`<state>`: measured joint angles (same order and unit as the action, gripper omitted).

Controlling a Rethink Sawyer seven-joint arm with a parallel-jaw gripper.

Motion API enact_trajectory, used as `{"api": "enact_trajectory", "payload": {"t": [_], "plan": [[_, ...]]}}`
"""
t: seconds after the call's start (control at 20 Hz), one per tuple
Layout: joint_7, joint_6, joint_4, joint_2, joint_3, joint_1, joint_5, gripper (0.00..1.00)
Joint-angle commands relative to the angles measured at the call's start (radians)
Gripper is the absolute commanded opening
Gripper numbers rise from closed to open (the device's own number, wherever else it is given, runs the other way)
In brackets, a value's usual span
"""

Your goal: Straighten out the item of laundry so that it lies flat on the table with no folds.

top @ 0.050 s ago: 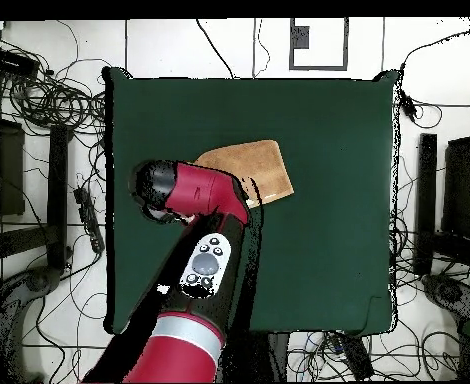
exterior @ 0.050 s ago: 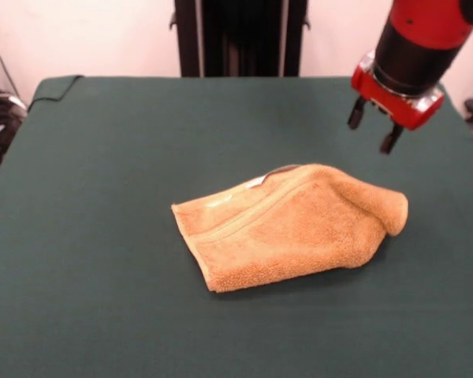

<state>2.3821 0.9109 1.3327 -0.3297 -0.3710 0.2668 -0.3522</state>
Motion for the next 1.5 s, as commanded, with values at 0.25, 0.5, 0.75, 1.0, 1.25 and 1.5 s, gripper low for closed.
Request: {"api": "enact_trajectory", "payload": {"t": [0.25, 0.5, 0.75, 1.0, 1.25, 1.5], "plan": [[0.123, -0.078, -0.053, 0.041, 0.11, -0.059, -0.021, 1.0], [0.094, -0.172, -0.022, 0.039, 0.151, -0.092, -0.029, 1.0], [0.07, -0.284, 0.062, 0.019, 0.189, -0.128, -0.02, 1.0], [0.061, -0.354, 0.085, 0.035, 0.201, -0.148, 0.013, 1.0], [0.052, -0.351, 0.088, 0.045, 0.181, -0.135, 0.049, 1.0], [0.052, -0.308, 0.1, 0.037, 0.184, -0.126, 0.055, 1.0]]}}
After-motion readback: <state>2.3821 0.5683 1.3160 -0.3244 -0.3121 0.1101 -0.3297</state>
